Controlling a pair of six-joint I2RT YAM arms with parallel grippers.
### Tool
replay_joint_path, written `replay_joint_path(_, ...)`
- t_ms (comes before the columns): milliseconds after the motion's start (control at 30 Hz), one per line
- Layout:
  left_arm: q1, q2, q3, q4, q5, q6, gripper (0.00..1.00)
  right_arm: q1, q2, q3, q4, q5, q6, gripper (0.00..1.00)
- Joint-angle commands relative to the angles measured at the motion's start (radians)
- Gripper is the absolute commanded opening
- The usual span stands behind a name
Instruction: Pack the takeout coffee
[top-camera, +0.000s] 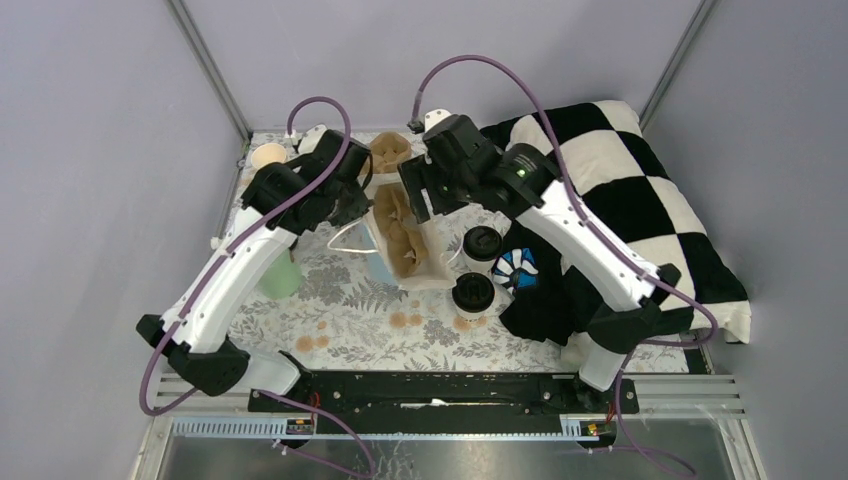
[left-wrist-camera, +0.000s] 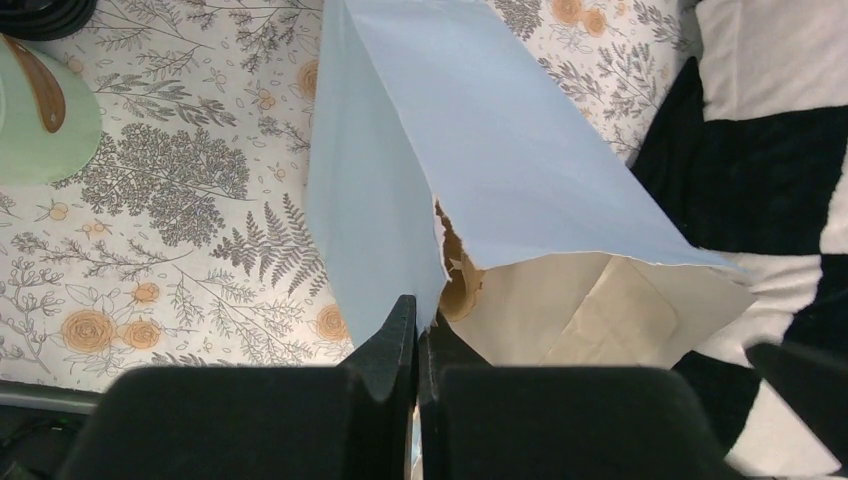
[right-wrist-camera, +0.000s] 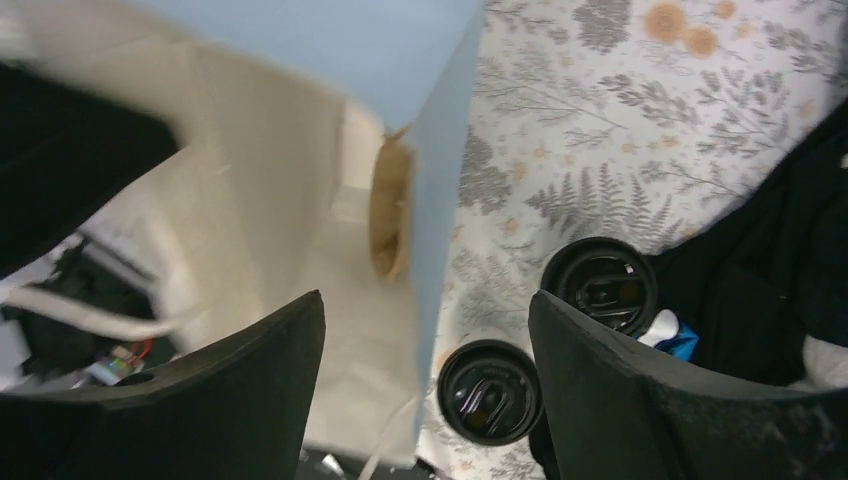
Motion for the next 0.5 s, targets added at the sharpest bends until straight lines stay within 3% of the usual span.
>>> replay_joint_path(0,0.004,0.064,0.086,-0.039,-0.042,-0.045,0.0,0.056,-0.136,-0.006,0.004,-0.111,0.015,0.81)
replay_joint_path(133,0.004,0.094,0.114,-0.091,-0.044,-0.072,0.0,0.084,-0.189,-0.052,0.101,-0.245,0.054,0.79)
replay_joint_path(233,0.006,0.09,0.11,-0.089,-0.037,-0.088,0.0,0.121,-0.243,-0.226,0.268,-0.292,0.108,0.7)
replay_joint_path(367,0.006,0.081,0.096,-0.067,-0.017,-0.095,0.0,0.133,-0.305,-0.466,0.469,-0.138,0.203,0.35)
replay_joint_path(467,0.006,0.059,0.056,-0.036,0.003,-0.1,0.0,0.133,-0.294,-0.56,0.53,-0.043,0.186,0.29)
